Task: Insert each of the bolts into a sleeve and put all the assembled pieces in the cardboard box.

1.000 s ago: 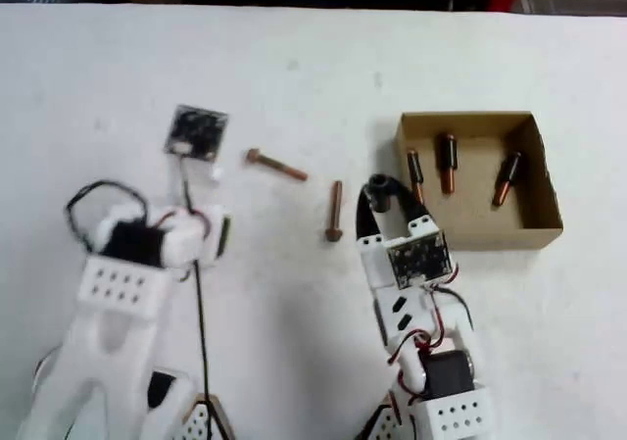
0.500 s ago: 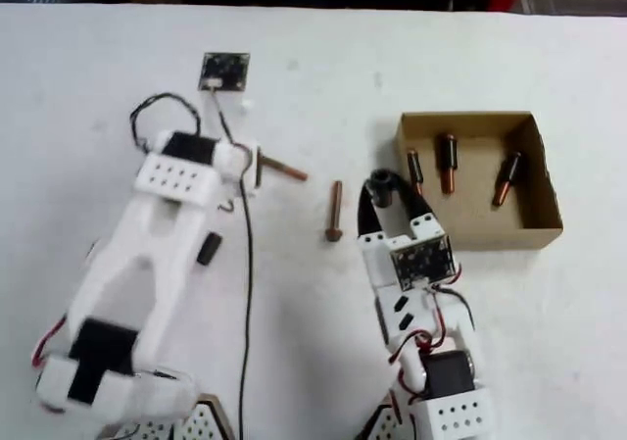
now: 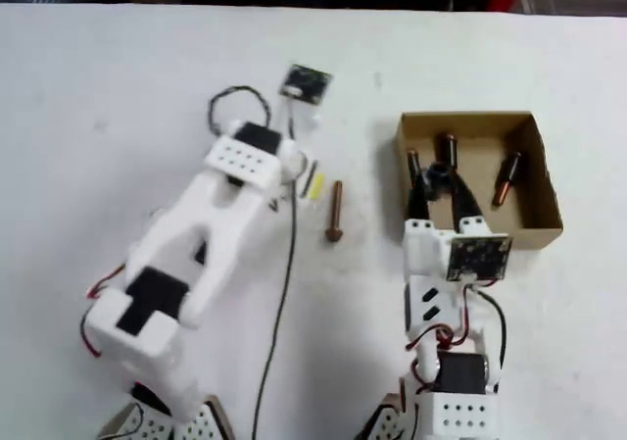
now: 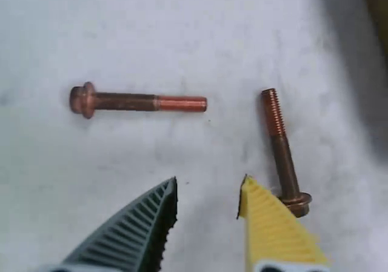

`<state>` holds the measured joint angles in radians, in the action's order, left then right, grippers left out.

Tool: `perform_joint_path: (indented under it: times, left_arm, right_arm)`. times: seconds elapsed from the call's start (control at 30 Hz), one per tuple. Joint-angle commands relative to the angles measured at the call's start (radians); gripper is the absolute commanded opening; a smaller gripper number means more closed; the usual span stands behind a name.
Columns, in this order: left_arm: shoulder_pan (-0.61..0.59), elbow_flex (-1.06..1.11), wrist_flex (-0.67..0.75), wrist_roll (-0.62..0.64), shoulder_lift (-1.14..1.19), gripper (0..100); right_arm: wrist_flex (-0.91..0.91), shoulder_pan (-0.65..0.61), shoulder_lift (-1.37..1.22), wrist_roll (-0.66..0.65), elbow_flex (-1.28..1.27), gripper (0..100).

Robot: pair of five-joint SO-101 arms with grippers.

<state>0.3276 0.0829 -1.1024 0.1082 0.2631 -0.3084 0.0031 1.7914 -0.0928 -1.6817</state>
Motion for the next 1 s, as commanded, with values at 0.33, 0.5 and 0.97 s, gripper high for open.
perform_joint_path:
  times: [0.33, 0.5, 0.97]
  left_arm:
    - [0.096, -0.227, 0.017, -0.005, 0.216, 20]
    - [0.12, -0.23, 0.017, -0.003, 0.216, 20]
    - [0.128, -0.232, -0.017, 0.117, 0.309, 19]
  right_arm:
    - [0.018, 0.073, 0.01, 0.046, -0.009, 1.6]
    - [0.016, 0.071, 0.008, 0.046, -0.009, 1.6]
    - [0.016, 0.073, 0.008, 0.046, -0.009, 1.6]
